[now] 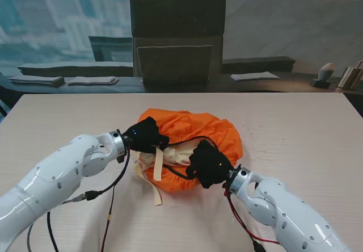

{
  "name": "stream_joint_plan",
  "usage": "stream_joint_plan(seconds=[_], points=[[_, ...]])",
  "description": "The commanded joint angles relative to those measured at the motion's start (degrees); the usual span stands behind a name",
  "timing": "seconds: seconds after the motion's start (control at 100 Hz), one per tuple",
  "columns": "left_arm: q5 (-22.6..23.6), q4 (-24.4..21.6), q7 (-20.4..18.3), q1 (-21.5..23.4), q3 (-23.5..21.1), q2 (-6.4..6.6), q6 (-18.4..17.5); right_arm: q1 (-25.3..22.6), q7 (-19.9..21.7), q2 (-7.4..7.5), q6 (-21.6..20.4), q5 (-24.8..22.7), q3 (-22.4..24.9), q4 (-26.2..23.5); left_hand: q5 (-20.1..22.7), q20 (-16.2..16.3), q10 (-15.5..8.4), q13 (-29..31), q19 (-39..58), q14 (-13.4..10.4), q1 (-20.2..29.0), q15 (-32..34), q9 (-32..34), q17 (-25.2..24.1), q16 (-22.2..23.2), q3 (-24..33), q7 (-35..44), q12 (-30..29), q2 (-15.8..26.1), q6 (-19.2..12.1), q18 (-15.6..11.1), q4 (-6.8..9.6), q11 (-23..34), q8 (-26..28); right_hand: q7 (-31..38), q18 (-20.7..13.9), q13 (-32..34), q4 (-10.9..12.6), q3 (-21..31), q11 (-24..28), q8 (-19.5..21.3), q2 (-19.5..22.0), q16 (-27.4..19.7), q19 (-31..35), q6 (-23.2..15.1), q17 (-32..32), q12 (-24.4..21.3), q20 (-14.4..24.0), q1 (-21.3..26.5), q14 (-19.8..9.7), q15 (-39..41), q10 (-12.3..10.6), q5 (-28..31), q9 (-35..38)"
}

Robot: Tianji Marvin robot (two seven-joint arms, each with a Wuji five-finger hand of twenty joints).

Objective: Fit a rain cover over a backpack

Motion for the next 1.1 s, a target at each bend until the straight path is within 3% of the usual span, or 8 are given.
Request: stream_joint_plan(seconds=[0.0,0.3,0.52,0.62,0.76,0.92,1.02,1.09], points=[[0.04,1.71,-0.1,-1.42,1.45,-2.32,0.1,-0.03,0.57,-0.69,-0.24,0.61,-0.45,0.27,2.97,-0.39,1.11,2.58,-1.44,-0.9,-1.36,-0.01,4.05,-2.05,-0.35,2.93,0.34,-2.47,-2.33,0.1,2.08,2.98,1.99,-3.58,4.78,0.11,2.67,-1.76,3.6,-0.08,1.96,0.6,-0.31,1.74,0.95,0.44,1.48,0.31,1.34,0.32,1.64,2.57,3.68,0.3],[-8.28,11.38,1.94,-8.76,14.15,-7.78,4.01,0.23,-1.98,-0.82,-2.65,-0.28,-0.67,-0.21,13.71,2.81,2.37,15.11,4.64,-0.29,-10.07,6.02,17.62,4.67,2.21,23.73,4.87,0.63,-17.52,4.38,2.18,5.49,6.68,-18.38,4.27,0.01,2.77,-1.75,3.57,-0.61,1.86,0.56,-0.56,1.8,0.67,0.93,1.98,0.56,1.0,0.02,1.74,2.33,3.54,0.47],[-7.21,9.74,2.09,-8.85,15.94,-7.9,3.15,2.12,-9.22,-0.71,0.19,-3.58,-3.23,1.92,14.61,2.99,-1.7,17.48,4.56,-2.03,-12.08,7.97,19.22,1.7,3.95,24.97,5.1,2.52,-20.93,0.62,3.0,4.49,11.65,-20.75,4.0,0.41,2.82,-1.81,3.59,-0.64,1.55,0.54,-0.37,2.1,0.49,0.87,2.24,0.84,0.89,0.32,2.14,2.58,3.34,0.59],[-6.91,9.01,1.33,-8.54,16.19,-7.55,3.4,2.77,-12.56,-0.91,1.76,-4.08,-4.16,3.05,13.45,2.14,-6.63,15.48,3.19,-1.87,-19.42,7.16,16.24,-0.95,4.19,18.33,2.67,5.11,-18.81,2.02,2.75,0.52,15.01,-15.22,4.16,0.55,2.26,-1.83,3.51,-0.28,1.53,0.77,-0.06,2.4,0.88,0.21,2.53,1.1,1.16,0.82,2.67,3.19,3.23,0.27],[-6.36,4.11,-4.91,-7.47,15.22,-5.75,7.44,2.89,-13.46,-1.28,2.04,-3.38,-4.0,3.65,10.56,-0.65,-7.45,9.44,-1.54,-0.89,-28.48,4.18,9.13,-4.66,4.66,11.12,0.17,5.4,-12.23,2.61,3.51,0.89,16.83,-0.66,4.17,0.54,1.84,-1.78,3.51,-0.09,1.43,0.83,0.03,2.81,1.03,-0.1,2.38,1.36,1.46,0.89,2.95,3.34,2.99,-0.05],[-4.68,-1.24,-8.56,-5.14,13.11,-4.67,14.95,2.44,-13.98,-1.65,0.54,-2.43,-3.18,3.57,-6.12,-7.08,-0.11,-13.97,-21.19,3.12,-23.0,-14.0,-22.62,-6.01,-1.86,-14.04,-9.01,2.47,-3.42,5.64,8.31,3.16,-5.55,3.15,4.57,0.49,1.76,-1.81,3.45,0.07,1.6,0.81,-0.04,2.91,0.73,0.09,2.16,1.45,1.14,0.36,2.94,2.79,3.12,-0.27],[-3.7,-4.53,-11.97,-4.23,12.44,-3.79,18.36,2.21,-14.06,-2.01,0.36,-1.38,-2.87,3.81,-15.61,-7.11,6.02,-28.25,-33.99,2.1,-25.83,-40.34,-47.26,-6.02,-25.71,-14.85,-34.2,-28.09,-1.86,14.79,8.39,2.52,-34.03,-18.52,4.56,0.46,1.56,-1.79,3.5,0.04,1.61,0.76,-0.12,2.89,0.64,0.12,2.01,1.47,1.21,0.26,2.78,2.71,2.97,-0.46],[-2.77,-6.2,-13.52,-3.55,11.43,-3.18,19.07,2.55,-14.76,-2.05,0.77,-1.45,-3.08,4.46,-18.37,-7.1,6.99,-30.75,-36.96,1.55,-26.41,-48.3,-50.74,-5.98,-30.06,-15.15,-41.59,-33.06,-2.21,17.32,7.6,2.02,-42.24,-27.2,4.49,0.46,1.42,-1.79,3.51,0.09,1.58,0.84,-0.12,2.88,0.49,0.12,1.98,1.48,1.21,0.16,2.74,2.63,2.82,-0.64]])
